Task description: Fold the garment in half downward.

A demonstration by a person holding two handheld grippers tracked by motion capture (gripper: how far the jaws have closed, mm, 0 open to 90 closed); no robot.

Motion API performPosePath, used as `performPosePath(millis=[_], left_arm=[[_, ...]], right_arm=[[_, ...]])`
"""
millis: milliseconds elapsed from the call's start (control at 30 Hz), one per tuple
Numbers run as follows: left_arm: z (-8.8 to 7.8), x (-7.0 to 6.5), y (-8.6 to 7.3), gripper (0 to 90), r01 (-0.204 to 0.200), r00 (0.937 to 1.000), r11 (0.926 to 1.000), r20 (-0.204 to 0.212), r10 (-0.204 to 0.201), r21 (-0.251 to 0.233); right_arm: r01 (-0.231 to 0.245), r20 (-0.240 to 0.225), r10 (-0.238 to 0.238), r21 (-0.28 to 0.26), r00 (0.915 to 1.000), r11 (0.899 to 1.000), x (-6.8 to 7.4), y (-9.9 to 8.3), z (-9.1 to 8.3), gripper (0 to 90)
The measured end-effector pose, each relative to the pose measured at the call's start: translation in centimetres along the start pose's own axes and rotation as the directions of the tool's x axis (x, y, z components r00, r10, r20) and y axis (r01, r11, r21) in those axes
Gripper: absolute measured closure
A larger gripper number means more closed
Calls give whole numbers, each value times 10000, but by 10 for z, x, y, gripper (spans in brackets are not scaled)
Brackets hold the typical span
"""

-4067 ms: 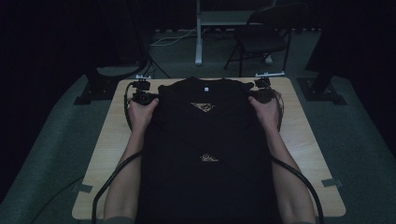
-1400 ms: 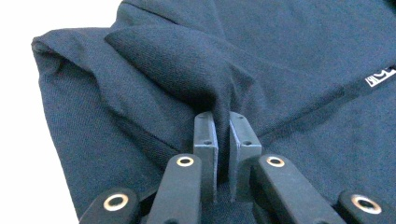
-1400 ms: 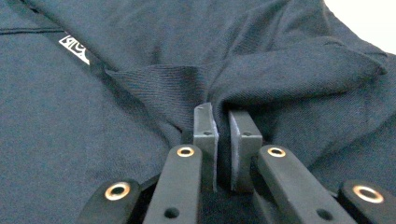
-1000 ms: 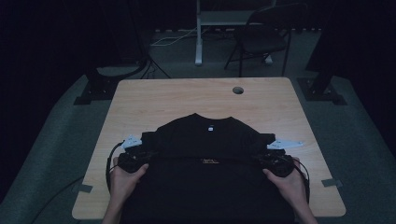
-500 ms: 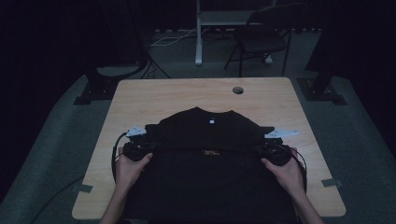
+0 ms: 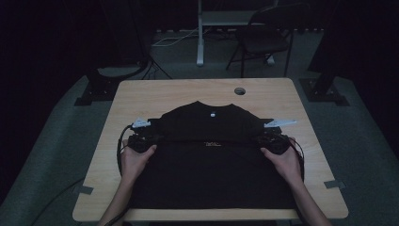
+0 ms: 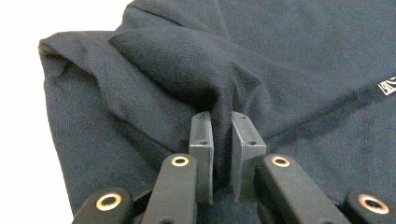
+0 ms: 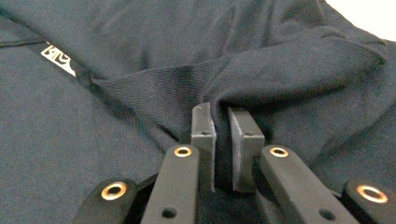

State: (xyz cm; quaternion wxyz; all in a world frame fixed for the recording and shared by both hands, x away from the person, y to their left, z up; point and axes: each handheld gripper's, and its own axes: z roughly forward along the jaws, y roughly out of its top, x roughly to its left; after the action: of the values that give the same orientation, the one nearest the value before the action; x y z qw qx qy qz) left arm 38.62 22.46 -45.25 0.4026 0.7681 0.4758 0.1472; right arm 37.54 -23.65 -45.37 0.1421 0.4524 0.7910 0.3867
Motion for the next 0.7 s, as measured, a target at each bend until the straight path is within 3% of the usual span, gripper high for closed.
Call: performPosePath(millis=[133, 433, 533, 600, 700], left_arm=[[3, 4, 2, 813, 176, 9998, 9998, 68, -175, -84], [4, 8, -3, 776, 357, 9992, 9977, 185, -347, -578], [4, 6, -3, 764, 269, 9995, 9976, 153, -259, -636], [4, 3, -4, 710, 160, 9998, 9976, 140, -151, -675], [4, 1, -4, 671, -56, 10000, 9977, 78, 61, -670]], right_arm=[[-228, -189, 225, -173, 9996, 9996, -7, 3, 4, 821], [-225, -106, 223, -212, 9997, 9995, -8, 6, 8, 815], [-203, -89, 201, -220, 9998, 9996, -8, 6, 8, 810], [-203, -90, 201, -243, 9998, 9995, -7, 6, 8, 781], [-325, -350, 315, -275, 9989, 9991, -8, 5, 7, 695]])
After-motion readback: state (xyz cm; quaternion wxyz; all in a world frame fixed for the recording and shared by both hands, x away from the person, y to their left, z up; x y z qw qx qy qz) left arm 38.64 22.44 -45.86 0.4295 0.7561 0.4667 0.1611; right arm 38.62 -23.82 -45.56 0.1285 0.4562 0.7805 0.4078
